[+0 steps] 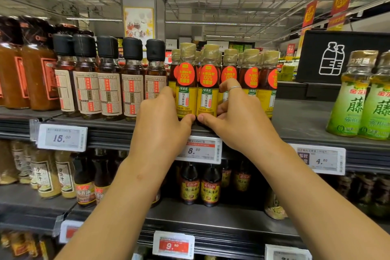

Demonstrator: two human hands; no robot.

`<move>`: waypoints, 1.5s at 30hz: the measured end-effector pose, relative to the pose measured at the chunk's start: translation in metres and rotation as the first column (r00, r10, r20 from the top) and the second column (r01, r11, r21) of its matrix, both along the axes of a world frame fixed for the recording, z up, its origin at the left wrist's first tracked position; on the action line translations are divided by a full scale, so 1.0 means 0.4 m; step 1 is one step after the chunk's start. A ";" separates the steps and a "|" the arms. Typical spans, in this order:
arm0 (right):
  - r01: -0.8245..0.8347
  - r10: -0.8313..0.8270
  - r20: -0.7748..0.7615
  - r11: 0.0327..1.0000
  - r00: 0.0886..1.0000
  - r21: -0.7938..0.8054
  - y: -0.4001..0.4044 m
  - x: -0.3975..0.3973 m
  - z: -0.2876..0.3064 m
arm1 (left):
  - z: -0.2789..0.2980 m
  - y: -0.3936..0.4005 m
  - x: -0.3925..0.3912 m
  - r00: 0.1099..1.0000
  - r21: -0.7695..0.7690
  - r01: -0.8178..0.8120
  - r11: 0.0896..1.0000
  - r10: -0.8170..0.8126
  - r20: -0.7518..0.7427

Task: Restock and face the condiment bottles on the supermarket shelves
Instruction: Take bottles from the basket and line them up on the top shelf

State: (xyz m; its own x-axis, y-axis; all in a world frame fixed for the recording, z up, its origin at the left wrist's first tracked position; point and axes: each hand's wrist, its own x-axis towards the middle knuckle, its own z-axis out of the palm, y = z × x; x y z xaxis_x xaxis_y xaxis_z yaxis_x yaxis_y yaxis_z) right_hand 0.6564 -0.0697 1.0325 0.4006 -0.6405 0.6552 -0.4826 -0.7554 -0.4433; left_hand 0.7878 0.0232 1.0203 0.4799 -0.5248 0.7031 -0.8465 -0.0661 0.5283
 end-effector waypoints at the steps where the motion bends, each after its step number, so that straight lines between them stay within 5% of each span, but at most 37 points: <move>1: -0.002 0.002 0.001 1.000 1.000 0.001 0.000 -0.001 0.000 | 0.000 0.000 -0.001 1.000 0.000 -0.002 1.000 0.002 0.002; 12: 0.049 -0.047 -0.040 0.998 0.998 0.044 0.024 -0.007 0.008 | -0.006 0.010 0.002 0.998 -0.019 0.030 0.999 -0.029 0.057; 19: 0.171 -0.181 -0.118 0.982 0.976 -0.084 0.075 -0.077 -0.028 | -0.082 0.050 0.007 0.977 -0.239 0.149 0.959 -0.105 0.185; 22: 0.203 -0.217 -0.061 0.963 0.974 -0.178 0.103 -0.133 -0.071 | -0.130 0.068 0.013 0.963 -0.336 0.221 0.916 -0.151 0.223; 27: 0.203 -0.235 -0.076 0.932 0.969 -0.300 0.131 -0.250 -0.140 | -0.172 0.089 -0.015 0.934 -0.283 0.258 0.924 -0.165 0.316; 34: 0.281 -0.294 -0.052 0.944 0.954 -0.174 0.154 -0.576 -0.275 | -0.326 0.134 -0.192 0.927 -0.334 0.259 0.906 -0.135 0.350; 36: 0.338 -0.341 -0.092 0.940 0.936 -0.042 0.164 -0.708 -0.359 | -0.424 0.135 -0.274 0.926 -0.238 0.300 0.924 -0.221 0.307; 40: 0.460 -0.396 -0.240 0.814 0.886 0.355 0.210 -0.980 -0.595 | -0.656 0.123 -0.462 0.915 0.232 0.386 0.893 -0.402 0.022; 45: 0.558 -0.425 -0.384 0.437 0.820 0.706 0.331 -1.296 -0.926 | -0.910 0.116 -0.701 0.854 0.741 0.473 0.476 -0.455 -0.252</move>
State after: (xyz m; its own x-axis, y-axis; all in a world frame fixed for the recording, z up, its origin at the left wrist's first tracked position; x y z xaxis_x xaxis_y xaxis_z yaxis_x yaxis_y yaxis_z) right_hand 0.1379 0.0626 0.6622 -0.1154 -0.9696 -0.2157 -0.7582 0.2262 -0.6115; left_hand 0.5074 0.0696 0.6564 0.0092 -0.9973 -0.0728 -0.8690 -0.0440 0.4929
